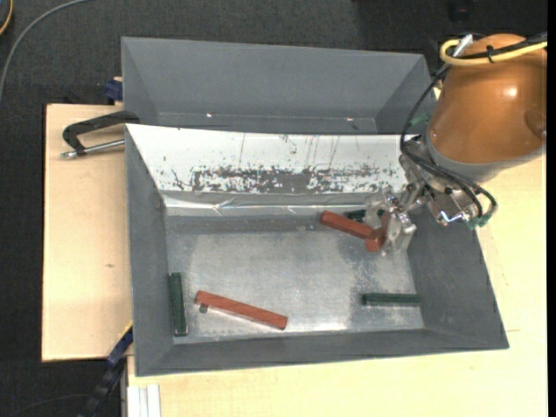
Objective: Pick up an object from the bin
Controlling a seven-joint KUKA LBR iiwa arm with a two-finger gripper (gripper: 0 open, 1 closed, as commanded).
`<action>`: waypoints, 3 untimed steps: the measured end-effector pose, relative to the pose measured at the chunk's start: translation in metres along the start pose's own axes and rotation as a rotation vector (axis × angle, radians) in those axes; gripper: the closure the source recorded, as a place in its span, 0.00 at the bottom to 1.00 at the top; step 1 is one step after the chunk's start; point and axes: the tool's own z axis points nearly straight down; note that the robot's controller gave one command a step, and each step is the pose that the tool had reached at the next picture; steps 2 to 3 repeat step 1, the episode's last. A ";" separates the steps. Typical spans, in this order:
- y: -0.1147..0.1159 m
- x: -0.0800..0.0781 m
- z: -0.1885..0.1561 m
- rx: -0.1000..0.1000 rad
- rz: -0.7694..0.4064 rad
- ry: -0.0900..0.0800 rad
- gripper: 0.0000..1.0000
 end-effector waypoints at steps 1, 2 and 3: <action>-0.064 -0.027 0.010 -0.001 -0.268 0.004 1.00; -0.064 -0.027 0.010 -0.001 -0.268 0.004 1.00; -0.064 -0.027 0.010 -0.001 -0.268 0.004 1.00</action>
Offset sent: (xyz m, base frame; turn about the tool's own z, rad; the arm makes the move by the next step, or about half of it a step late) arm 0.0461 -0.0478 -0.0106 -0.2729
